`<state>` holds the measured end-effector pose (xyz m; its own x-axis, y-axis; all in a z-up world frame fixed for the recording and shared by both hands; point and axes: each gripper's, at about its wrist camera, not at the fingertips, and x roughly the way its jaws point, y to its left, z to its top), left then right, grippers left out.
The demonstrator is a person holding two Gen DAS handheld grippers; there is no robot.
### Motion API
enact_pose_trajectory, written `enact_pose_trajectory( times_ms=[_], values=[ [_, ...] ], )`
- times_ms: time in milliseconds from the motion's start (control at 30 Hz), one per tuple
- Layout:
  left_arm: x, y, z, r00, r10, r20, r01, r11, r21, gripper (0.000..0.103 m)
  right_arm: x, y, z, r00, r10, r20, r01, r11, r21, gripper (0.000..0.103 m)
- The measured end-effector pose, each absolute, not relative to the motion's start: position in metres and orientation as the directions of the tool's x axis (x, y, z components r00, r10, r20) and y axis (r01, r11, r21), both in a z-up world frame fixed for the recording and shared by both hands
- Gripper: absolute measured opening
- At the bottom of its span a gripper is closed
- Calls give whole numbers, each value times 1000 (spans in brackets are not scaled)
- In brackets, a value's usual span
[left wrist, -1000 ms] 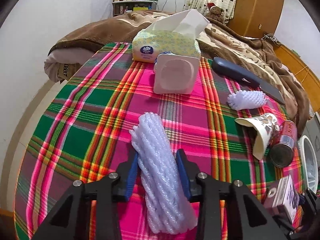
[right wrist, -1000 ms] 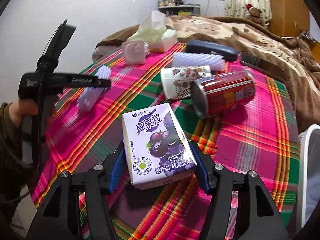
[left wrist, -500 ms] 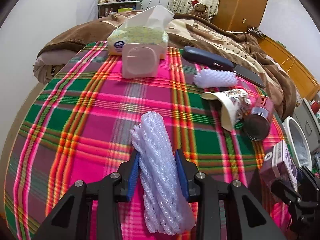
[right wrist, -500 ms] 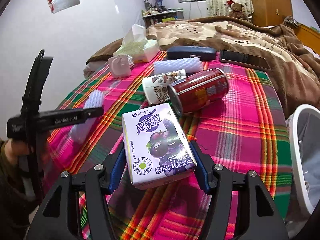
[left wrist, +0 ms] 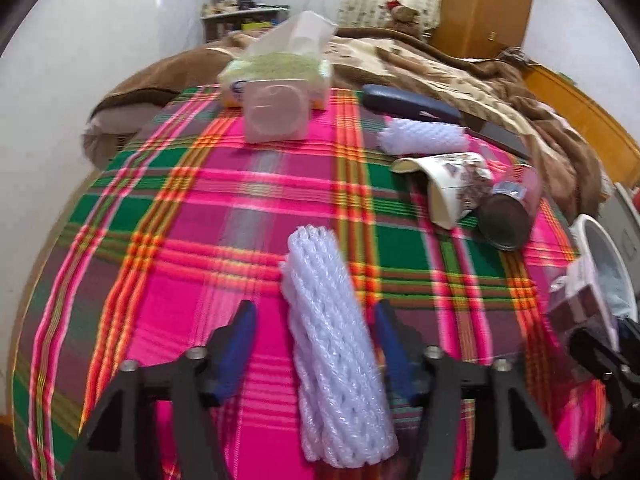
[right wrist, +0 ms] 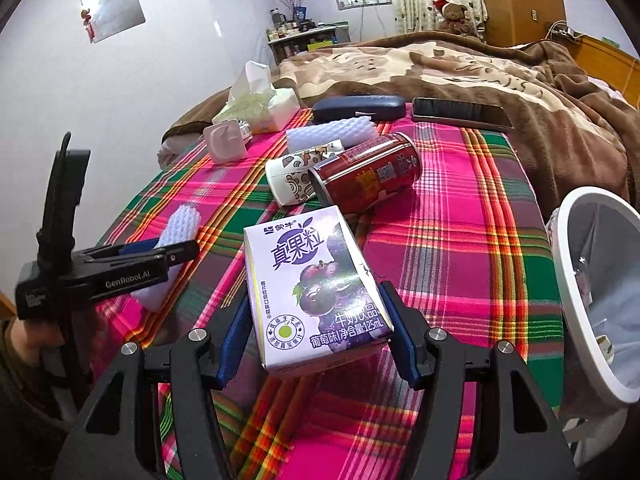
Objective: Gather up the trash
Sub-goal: 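Carry the foam sleeve and juice box over the white bin and open both grippers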
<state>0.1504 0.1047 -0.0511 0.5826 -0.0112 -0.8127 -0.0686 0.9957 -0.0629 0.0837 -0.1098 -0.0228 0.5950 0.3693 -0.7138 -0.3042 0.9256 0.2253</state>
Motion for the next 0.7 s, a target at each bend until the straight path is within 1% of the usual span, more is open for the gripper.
enact_pose_trajectory(
  times_ms=[133, 167, 200, 233, 267, 367, 467, 700],
  values=[
    [145, 99, -52, 589, 14, -808, -69, 997, -32, 62, 81, -112, -22, 596, 373, -712, -305, 924, 229, 62],
    [145, 98, -52, 592, 10, -806, -66, 997, -35, 59, 80, -113, -22, 597, 375, -709, -304, 924, 232, 62],
    [143, 98, -51, 595, 12, -803, -67, 997, -35, 54, 79, -114, -21, 599, 375, -707, -304, 924, 232, 62],
    [143, 97, -50, 596, 16, -803, -68, 997, -31, 42, 78, -115, -20, 602, 375, -705, -304, 924, 232, 62],
    [143, 97, -50, 596, 16, -803, -67, 997, -30, 33, 77, -116, -20, 604, 374, -704, -301, 925, 233, 62],
    [144, 100, -47, 589, -38, -807, -63, 994, -92, 31, 75, -119, -18, 613, 370, -698, -294, 927, 233, 62],
    [141, 94, -42, 605, -27, -795, -55, 996, -76, 30, 72, -124, -16, 620, 366, -694, -284, 929, 236, 62],
    [128, 68, -22, 632, -86, -771, 17, 995, -97, 30, 68, -141, -11, 644, 351, -680, -248, 936, 248, 62]
  ],
)
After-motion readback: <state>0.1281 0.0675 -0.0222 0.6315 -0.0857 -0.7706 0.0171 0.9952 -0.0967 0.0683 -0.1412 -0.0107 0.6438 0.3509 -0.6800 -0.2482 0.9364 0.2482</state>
